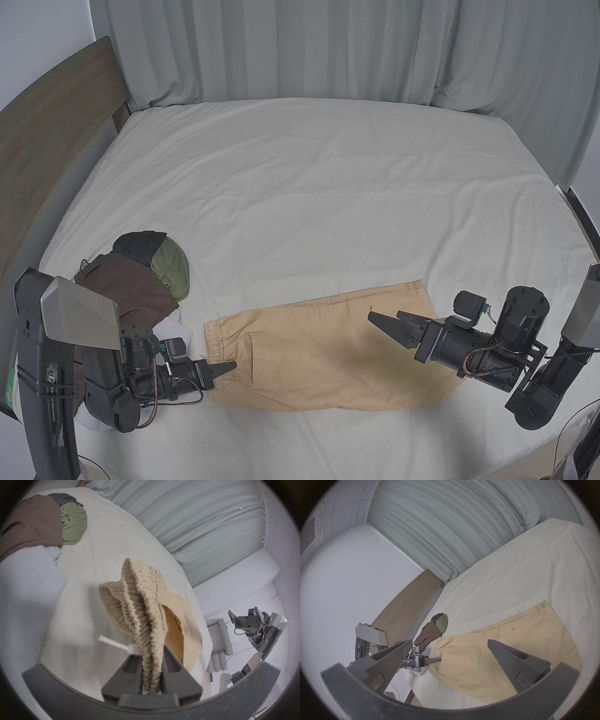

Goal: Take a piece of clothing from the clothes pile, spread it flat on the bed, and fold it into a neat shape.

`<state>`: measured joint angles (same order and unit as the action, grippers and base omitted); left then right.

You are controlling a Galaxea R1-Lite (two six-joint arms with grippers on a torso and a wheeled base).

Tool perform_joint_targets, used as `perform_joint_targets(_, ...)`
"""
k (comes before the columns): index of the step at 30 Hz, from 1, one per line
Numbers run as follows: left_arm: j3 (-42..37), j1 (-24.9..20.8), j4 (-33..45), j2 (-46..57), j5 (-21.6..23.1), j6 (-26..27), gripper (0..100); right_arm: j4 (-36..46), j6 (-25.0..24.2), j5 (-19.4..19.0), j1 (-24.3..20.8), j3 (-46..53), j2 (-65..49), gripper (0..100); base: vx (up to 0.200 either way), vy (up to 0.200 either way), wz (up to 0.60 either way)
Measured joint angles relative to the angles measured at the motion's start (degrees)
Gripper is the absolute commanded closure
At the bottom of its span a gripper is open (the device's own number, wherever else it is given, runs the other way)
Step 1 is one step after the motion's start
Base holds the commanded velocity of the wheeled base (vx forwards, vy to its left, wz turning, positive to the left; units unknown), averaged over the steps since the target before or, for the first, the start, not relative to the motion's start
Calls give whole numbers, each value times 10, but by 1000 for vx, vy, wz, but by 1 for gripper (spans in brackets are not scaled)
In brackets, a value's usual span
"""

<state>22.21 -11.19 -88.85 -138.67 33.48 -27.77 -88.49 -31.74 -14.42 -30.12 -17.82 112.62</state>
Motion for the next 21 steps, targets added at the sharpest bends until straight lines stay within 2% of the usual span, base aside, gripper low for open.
perform_joint_targets(12,-36,50,0,14,78,52,100,0,0,0,0,0,0,0,0,0,0)
perform_joint_targets(21,-44,76,0,18,102,64,100,0,0,0,0,0,0,0,0,0,0)
